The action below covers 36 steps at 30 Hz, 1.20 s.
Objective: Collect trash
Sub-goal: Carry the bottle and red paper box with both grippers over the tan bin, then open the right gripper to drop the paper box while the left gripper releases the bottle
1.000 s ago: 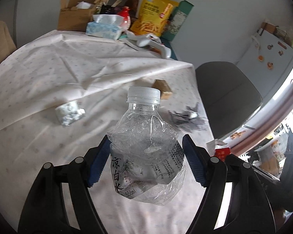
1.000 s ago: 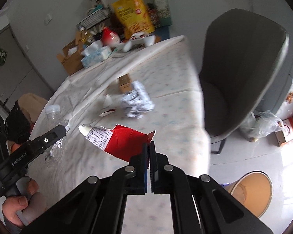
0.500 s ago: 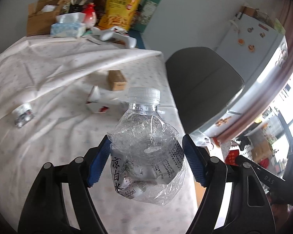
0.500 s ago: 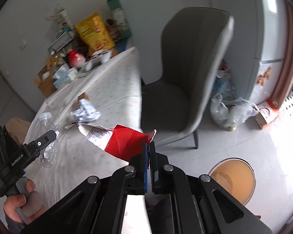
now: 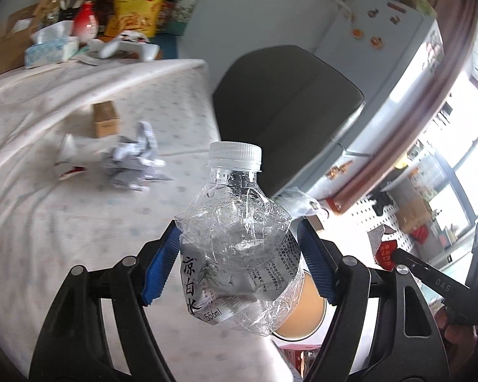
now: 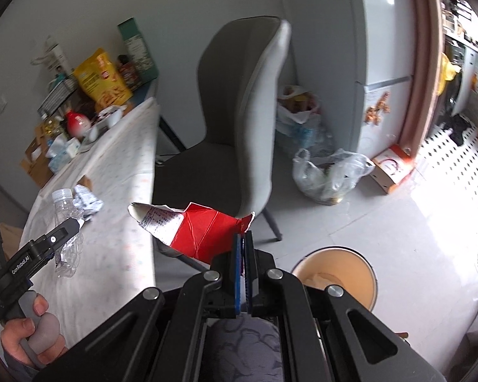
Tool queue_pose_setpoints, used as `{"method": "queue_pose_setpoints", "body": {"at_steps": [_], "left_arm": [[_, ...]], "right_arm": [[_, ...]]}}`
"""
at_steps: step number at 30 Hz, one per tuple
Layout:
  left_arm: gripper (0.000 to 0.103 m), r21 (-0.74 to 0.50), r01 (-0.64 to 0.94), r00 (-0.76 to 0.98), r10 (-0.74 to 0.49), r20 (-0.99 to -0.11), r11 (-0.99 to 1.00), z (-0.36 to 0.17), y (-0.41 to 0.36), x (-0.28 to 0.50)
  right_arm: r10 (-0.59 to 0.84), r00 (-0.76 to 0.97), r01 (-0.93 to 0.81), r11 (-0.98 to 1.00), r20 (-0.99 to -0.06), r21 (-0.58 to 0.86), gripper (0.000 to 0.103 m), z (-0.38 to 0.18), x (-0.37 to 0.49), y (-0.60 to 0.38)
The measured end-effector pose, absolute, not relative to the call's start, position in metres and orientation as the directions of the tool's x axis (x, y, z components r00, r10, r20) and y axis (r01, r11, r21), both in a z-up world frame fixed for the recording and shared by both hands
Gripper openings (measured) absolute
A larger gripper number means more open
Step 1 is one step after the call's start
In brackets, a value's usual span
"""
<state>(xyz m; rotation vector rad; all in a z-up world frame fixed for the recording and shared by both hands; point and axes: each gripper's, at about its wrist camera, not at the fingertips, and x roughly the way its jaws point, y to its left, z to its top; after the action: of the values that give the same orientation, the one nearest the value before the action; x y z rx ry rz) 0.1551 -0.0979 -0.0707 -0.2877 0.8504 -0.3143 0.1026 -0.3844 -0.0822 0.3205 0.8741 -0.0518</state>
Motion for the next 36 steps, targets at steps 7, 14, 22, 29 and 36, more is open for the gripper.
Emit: {"method": "queue_pose_setpoints", "body": {"at_steps": [7,14,22,29,36], "left_arm": [[0.074,-0.357,0.233,0.574,-0.424,-0.701,0.905,-0.078,-0.145,0.159],[0.074,-0.347,0.309,0.513,-0.462,-0.723,0.886,-0.089,-0.197,0.162],[0.074,-0.326,0.368,0.464,-0.475,-0.747,0.871,-0.100,-0.238,0.161],[0.074,-0.312,0.383,0.445,-0.470,-0.763,0.869,-0.105,-0.248,0.163],[0.074,-0.313,0.391,0.429,-0.472,-0.770,0.866,-0.108,-0.255,0.162]], "right_arm": [[0.021,0.625,0.273,0.931,-0.781,0.243,0.003,-0.099,0.085,-0.424],[-0.036,0.575,0.387,0.892,-0.818,0.233,0.004,-0.130,0.064,-0.473],[-0.051,0.540,0.448,0.862,-0.840,0.236,0.004,-0.157,0.051,-0.504],[-0.048,0.529,0.471,0.847,-0.847,0.246,0.007,-0.172,0.049,-0.516],[-0.055,0.527,0.493,0.832,-0.848,0.253,0.048,-0.184,0.050,-0.522]]}}
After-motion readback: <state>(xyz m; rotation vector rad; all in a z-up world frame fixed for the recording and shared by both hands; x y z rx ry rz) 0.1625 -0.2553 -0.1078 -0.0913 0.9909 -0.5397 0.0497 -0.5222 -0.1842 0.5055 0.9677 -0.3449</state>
